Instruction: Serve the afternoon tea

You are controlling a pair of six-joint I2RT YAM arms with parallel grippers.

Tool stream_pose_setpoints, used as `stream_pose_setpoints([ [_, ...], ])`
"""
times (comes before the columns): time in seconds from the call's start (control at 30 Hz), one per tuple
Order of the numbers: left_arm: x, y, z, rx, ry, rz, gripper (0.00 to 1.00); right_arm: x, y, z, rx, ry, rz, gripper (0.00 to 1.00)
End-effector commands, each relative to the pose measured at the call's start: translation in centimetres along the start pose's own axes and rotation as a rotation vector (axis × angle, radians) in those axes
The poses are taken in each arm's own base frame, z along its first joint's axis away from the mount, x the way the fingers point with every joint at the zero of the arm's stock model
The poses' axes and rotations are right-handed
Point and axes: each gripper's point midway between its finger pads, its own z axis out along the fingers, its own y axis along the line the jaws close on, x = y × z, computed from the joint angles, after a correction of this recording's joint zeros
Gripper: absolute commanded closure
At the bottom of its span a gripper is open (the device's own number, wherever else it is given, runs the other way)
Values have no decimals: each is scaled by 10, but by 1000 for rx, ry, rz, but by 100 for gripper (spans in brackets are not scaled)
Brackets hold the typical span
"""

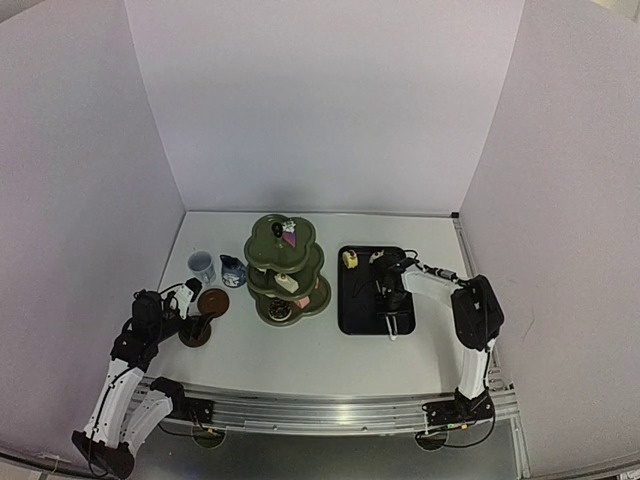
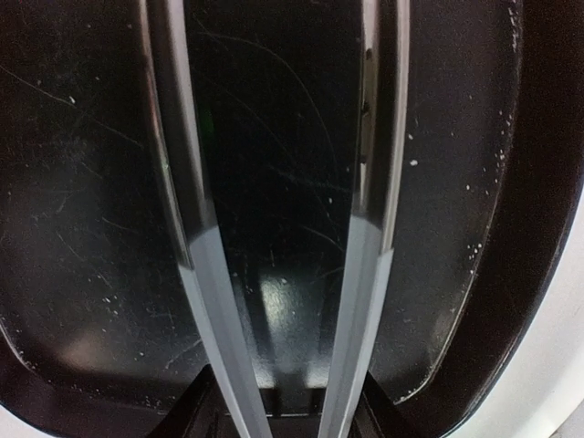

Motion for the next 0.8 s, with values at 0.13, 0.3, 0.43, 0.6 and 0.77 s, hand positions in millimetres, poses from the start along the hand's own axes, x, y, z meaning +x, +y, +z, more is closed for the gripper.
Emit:
stream_pose_setpoints([
  [0.13, -4, 1, -1, -2, -20, 4, 18, -24, 8, -5, 9, -56, -8, 60],
  [0.3, -4, 0, -1, 0, -21, 3, 18, -35, 10, -4, 22, -71, -19, 60],
  [0.43, -4, 1, -1, -2, -21, 4, 18, -41, 12, -2, 27, -71, -17, 61],
  [0.6, -5, 1, -2, -5, -24, 4, 18, -43, 9, 0, 50, -74, -12, 77],
  [0.77, -4, 1, -2, -3, -23, 4, 18, -43, 9, 0, 52, -71, -11, 95],
])
